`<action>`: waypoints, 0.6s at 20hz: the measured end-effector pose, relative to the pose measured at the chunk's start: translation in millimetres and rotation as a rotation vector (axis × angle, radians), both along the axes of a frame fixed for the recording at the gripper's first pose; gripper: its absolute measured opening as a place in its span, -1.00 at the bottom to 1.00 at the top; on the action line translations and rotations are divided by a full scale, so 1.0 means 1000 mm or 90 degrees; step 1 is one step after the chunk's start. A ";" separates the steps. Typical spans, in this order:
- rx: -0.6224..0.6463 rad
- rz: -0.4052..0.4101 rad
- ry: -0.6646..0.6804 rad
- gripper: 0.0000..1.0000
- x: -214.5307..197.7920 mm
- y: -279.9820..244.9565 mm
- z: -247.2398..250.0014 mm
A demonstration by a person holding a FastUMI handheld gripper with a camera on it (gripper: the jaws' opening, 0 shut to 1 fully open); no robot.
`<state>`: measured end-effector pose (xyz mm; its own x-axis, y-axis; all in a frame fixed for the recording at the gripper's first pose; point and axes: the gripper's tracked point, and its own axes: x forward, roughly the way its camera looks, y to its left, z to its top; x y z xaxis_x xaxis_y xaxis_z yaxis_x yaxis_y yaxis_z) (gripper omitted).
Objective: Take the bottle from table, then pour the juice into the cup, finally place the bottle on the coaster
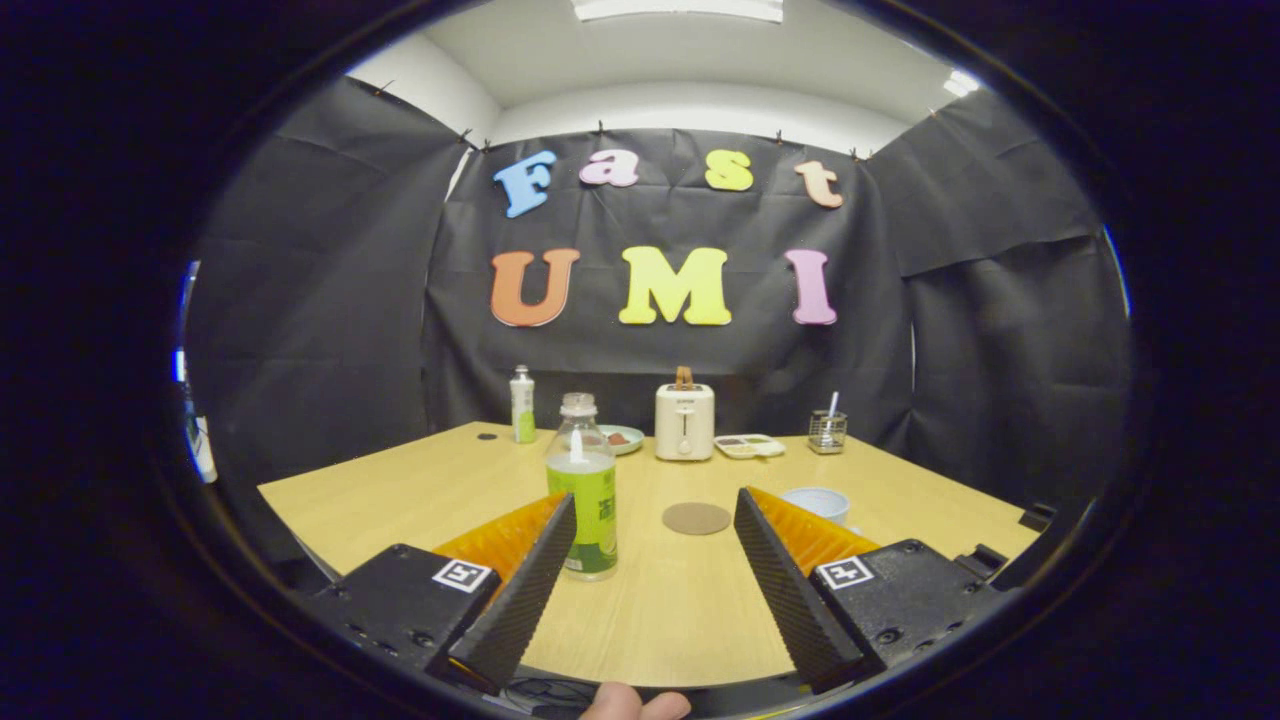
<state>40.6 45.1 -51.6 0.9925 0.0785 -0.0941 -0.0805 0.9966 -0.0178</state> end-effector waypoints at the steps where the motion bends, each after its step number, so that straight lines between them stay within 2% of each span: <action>1: -0.011 0.007 0.003 1.00 0.006 0.009 -0.004; 4: -0.052 0.020 0.023 1.00 0.027 0.032 -0.020; 6: -0.046 0.024 0.039 1.00 0.037 0.042 -0.030; 12: -0.010 -0.022 0.077 1.00 0.068 0.039 -0.047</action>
